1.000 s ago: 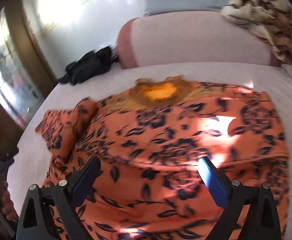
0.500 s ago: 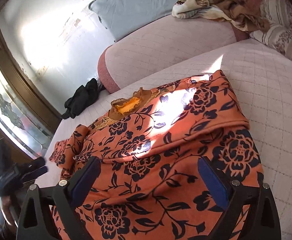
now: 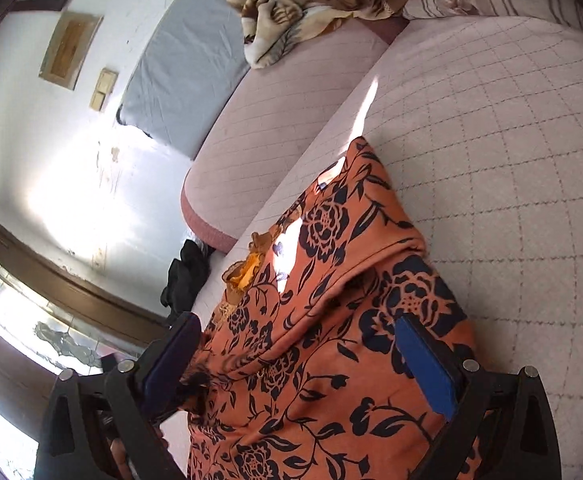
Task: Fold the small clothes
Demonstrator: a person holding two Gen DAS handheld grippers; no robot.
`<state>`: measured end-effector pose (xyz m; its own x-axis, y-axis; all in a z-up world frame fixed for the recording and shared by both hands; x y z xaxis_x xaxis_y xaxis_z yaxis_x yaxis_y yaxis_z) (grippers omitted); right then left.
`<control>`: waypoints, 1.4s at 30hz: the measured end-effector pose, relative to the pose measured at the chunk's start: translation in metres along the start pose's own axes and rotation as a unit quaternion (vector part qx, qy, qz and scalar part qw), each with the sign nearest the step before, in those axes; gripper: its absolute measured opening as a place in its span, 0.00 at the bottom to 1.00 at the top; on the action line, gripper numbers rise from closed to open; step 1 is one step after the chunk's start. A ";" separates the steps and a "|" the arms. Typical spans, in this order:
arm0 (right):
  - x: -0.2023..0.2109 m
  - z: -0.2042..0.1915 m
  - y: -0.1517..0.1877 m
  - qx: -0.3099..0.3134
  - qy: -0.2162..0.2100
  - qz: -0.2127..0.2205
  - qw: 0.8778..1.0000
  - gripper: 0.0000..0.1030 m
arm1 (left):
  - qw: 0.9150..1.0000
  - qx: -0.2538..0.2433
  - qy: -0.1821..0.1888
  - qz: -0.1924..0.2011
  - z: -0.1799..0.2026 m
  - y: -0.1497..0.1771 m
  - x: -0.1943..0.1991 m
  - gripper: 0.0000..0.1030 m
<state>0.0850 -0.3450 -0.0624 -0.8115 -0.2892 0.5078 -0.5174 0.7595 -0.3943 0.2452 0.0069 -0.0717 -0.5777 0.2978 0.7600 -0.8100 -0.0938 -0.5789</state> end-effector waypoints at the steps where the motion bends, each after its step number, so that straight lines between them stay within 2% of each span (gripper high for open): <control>1: 0.001 0.001 -0.001 -0.001 0.001 0.004 1.000 0.96 | 1.000 -0.020 -0.009 0.020 0.007 0.002 0.008 0.15; 2: 0.002 0.002 -0.004 -0.002 0.005 0.007 1.000 0.96 | 0.999 -0.031 -0.019 0.028 0.008 0.007 0.011 0.15; 3: 0.003 0.003 -0.005 -0.002 0.009 0.008 1.000 0.96 | 0.999 -0.025 -0.028 0.011 0.003 0.014 0.003 0.15; 4: 0.004 0.004 -0.006 -0.004 0.013 0.011 1.000 0.96 | 0.999 -0.017 -0.035 -0.019 -0.003 0.021 -0.009 0.15; 5: 0.006 0.004 -0.009 -0.006 0.016 0.013 1.000 0.96 | 0.997 -0.007 -0.043 -0.068 -0.012 0.032 -0.028 0.16; 6: 0.008 0.002 -0.013 -0.007 0.018 0.013 1.000 0.96 | 0.994 0.005 -0.045 -0.096 -0.021 0.040 -0.038 0.16; 8: 0.011 -0.004 -0.028 0.003 0.020 0.017 1.000 0.96 | 0.997 -0.005 -0.037 -0.069 -0.021 0.042 -0.029 0.18; 10: 0.007 -0.009 -0.053 0.035 0.042 0.027 0.998 0.96 | 0.997 -0.009 -0.038 -0.072 -0.019 0.043 -0.029 0.18; 12: -0.015 -0.007 -0.081 0.061 0.070 0.016 0.996 0.96 | 0.997 -0.008 -0.034 -0.072 -0.018 0.044 -0.029 0.19; 13: -0.031 -0.006 -0.094 0.067 0.082 -0.001 0.994 0.96 | 0.997 -0.008 -0.032 -0.070 -0.021 0.045 -0.026 0.19; 15: -0.073 0.002 -0.111 0.083 0.109 -0.061 0.989 0.96 | 0.997 -0.014 -0.033 -0.066 -0.019 0.048 -0.023 0.19; 17: -0.106 0.011 -0.121 0.098 0.144 -0.093 0.980 0.94 | 0.997 -0.027 -0.036 -0.063 -0.022 0.049 -0.019 0.19; 18: -0.120 0.015 -0.123 0.097 0.146 -0.114 0.978 0.90 | 0.997 -0.033 -0.036 -0.063 -0.021 0.049 -0.023 0.19; 19: -0.129 0.019 -0.122 0.089 0.139 -0.128 0.978 0.67 | 0.997 -0.037 -0.037 -0.063 -0.016 0.045 -0.029 0.19; 20: -0.137 0.016 -0.120 0.091 0.123 -0.147 0.977 0.13 | 0.996 -0.043 -0.038 -0.062 -0.016 0.044 -0.029 0.19; 21: -0.143 0.009 -0.114 0.110 0.116 -0.169 0.972 0.09 | 0.996 -0.048 -0.039 -0.062 -0.015 0.042 -0.032 0.19; 23: -0.135 -0.017 -0.111 0.193 0.141 -0.143 0.961 0.08 | 0.996 -0.057 -0.039 -0.055 -0.009 0.034 -0.037 0.19; 25: -0.113 -0.036 -0.123 0.219 0.148 -0.075 0.962 0.08 | 0.997 -0.061 -0.023 -0.038 -0.003 0.026 -0.038 0.20; 26: -0.105 -0.039 -0.128 0.229 0.169 -0.042 0.958 0.08 | 0.997 -0.064 -0.020 -0.036 0.001 0.025 -0.043 0.20; 27: -0.108 -0.034 -0.128 0.237 0.190 -0.035 0.952 0.09 | 0.996 -0.064 -0.030 -0.051 0.002 0.027 -0.053 0.20; 28: -0.122 -0.022 -0.121 0.238 0.210 -0.067 0.946 0.10 | 0.996 -0.062 -0.038 -0.058 0.001 0.029 -0.060 0.20; 29: -0.136 -0.006 -0.113 0.234 0.227 -0.105 0.939 0.13 | 0.996 -0.068 -0.042 -0.047 0.003 0.029 -0.058 0.20; 30: -0.143 0.008 -0.105 0.228 0.232 -0.127 0.937 0.14 | 0.995 -0.074 -0.045 -0.047 0.006 0.028 -0.056 0.20; 31: -0.134 0.011 -0.106 0.222 0.211 -0.106 0.946 0.17 | 0.995 -0.075 -0.043 -0.048 0.006 0.028 -0.054 0.20; 33: -0.112 0.018 -0.113 0.179 0.201 -0.074 0.960 0.36 | 0.995 -0.072 -0.034 -0.054 0.003 0.027 -0.055 0.21; 34: -0.100 0.020 -0.119 0.161 0.208 -0.054 0.963 0.57 | 0.996 -0.065 -0.027 -0.056 0.000 0.027 -0.055 0.21; 35: -0.085 0.020 -0.123 0.145 0.210 -0.027 0.967 0.68 | 0.997 -0.056 -0.022 -0.056 -0.003 0.026 -0.053 0.21; 37: -0.063 0.010 -0.129 0.129 0.172 -0.002 0.977 0.68 | 0.997 -0.049 -0.022 -0.056 -0.007 0.026 -0.050 0.21; 39: -0.049 -0.009 -0.125 0.126 0.115 -0.009 0.985 0.68 | 0.997 -0.047 -0.024 -0.054 -0.010 0.028 -0.045 0.21; 41: -0.043 -0.030 -0.112 0.142 0.076 -0.019 0.987 0.70 | 0.998 -0.039 -0.021 -0.049 -0.011 0.032 -0.040 0.19; 42: -0.042 -0.035 -0.105 0.146 0.071 -0.020 0.987 0.70 | 0.998 -0.036 -0.018 -0.046 -0.011 0.035 -0.035 0.18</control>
<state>0.1835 -0.3921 -0.0155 -0.7528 -0.2161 0.6217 -0.6220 0.5426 -0.5646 0.2383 0.0032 -0.1219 -0.5062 0.2668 0.8201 -0.8507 0.0013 -0.5256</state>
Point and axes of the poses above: each gripper's, at about its wrist camera, not at the fingertips, and x roughly against the way its jaws point, z to its right, y to its underside, the point moved 3 cm from there along -x, roughly the way its jaws point, and after that the axes turned 5 degrees about y, right-handed, at the moved point
